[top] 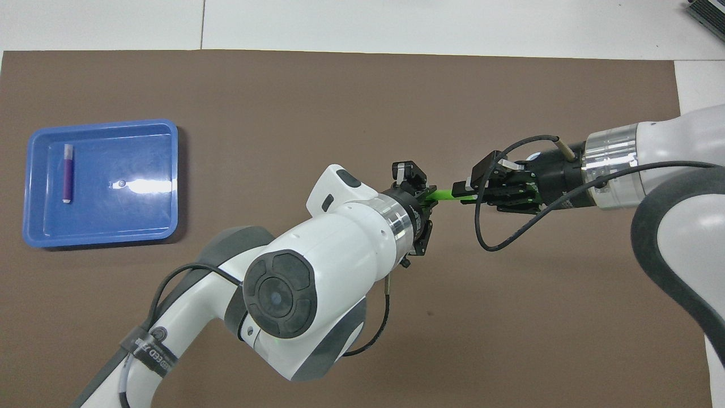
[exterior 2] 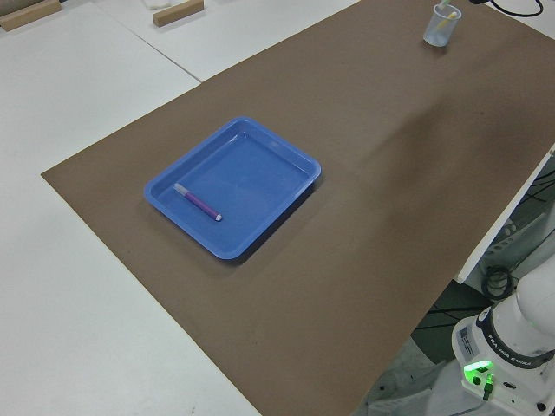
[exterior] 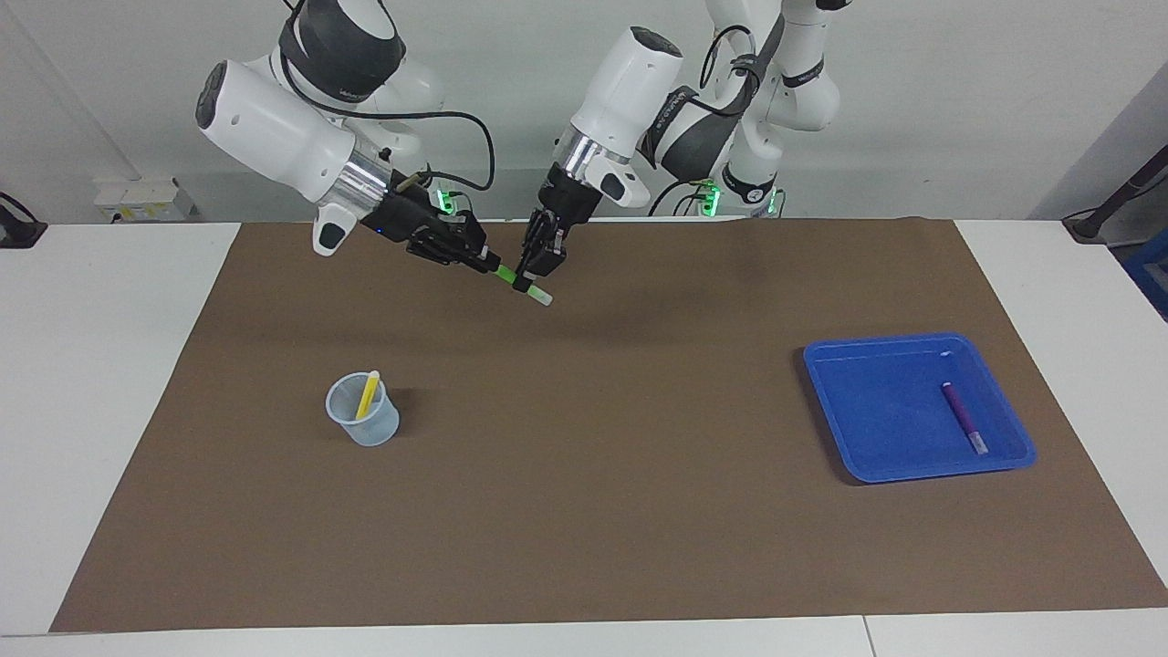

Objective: Transfer and insert pens with both arms
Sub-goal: 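Carry the green pen to the cup with the right gripper while the left gripper withdraws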

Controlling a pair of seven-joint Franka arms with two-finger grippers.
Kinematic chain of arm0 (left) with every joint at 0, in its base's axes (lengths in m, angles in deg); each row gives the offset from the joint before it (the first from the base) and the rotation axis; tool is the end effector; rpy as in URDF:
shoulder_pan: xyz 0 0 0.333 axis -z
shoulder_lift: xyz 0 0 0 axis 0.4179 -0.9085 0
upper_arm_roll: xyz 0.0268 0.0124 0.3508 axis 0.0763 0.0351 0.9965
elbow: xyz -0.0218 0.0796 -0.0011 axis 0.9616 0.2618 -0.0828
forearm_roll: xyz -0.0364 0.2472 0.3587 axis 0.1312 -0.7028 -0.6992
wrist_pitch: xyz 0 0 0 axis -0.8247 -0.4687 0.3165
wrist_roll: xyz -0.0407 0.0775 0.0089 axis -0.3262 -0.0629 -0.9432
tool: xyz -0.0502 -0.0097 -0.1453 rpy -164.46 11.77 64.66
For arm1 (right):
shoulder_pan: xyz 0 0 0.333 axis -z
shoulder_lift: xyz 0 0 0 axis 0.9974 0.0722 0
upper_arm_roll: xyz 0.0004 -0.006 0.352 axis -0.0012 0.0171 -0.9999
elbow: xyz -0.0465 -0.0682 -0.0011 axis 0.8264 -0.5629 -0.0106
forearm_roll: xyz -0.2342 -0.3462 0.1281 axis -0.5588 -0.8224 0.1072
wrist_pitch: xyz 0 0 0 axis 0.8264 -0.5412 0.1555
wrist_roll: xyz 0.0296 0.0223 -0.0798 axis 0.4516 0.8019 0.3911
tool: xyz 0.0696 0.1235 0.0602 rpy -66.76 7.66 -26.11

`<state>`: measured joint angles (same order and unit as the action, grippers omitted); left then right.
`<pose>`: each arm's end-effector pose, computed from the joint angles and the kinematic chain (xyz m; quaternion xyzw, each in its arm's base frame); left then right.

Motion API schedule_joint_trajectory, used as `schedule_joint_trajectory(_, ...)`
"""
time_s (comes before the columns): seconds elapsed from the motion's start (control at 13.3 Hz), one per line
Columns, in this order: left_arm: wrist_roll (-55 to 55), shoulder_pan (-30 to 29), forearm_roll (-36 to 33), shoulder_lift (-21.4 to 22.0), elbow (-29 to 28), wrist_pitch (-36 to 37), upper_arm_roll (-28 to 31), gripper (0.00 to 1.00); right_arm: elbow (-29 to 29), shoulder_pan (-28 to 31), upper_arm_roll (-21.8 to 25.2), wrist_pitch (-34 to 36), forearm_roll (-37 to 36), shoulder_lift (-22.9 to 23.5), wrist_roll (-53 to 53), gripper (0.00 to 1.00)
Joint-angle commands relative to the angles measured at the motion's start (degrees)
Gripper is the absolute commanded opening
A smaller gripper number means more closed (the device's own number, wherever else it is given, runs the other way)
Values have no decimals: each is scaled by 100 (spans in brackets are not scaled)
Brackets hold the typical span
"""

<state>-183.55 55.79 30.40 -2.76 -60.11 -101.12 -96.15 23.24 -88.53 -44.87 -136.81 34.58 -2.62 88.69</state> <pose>0.4993 -0.5177 0.5187 0.6693 0.6646 -0.0723 0.3243 0.5910 0.1810 0.5411 -0.9180 0.1647 0.0602 0.3557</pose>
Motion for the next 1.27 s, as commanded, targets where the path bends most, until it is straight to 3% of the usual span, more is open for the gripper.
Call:
schedule_joint_trajectory(0.0,132,108,-93,212,-220,-54,83,46,-75,30,-21,-225,-42,50,-39,0)
schedule_joint_trajectory(0.07,133,108,-93,212,-220,-19,83,51,-128,30,-13,-225,-59,85,-83,0)
schedule_joint_trajectory(0.15,133,108,-93,212,-211,8,83,63,-146,39,-13,-225,-112,94,-110,0)
schedule_joint_trajectory(0.37,159,56,-93,230,-159,367,83,76,-356,21,-13,-208,-612,164,-84,0)
schedule_joint_trajectory(0.52,395,38,-93,344,-159,683,83,77,-418,21,-13,-164,-788,164,-75,0)
schedule_joint_trajectory(0.75,957,-119,-93,423,-150,1280,135,77,-533,4,-30,-32,-1753,208,-206,0)
schedule_joint_trajectory(1.2,2670,-1252,-93,546,-167,2275,127,83,-463,336,-13,346,-3055,164,-1470,0)
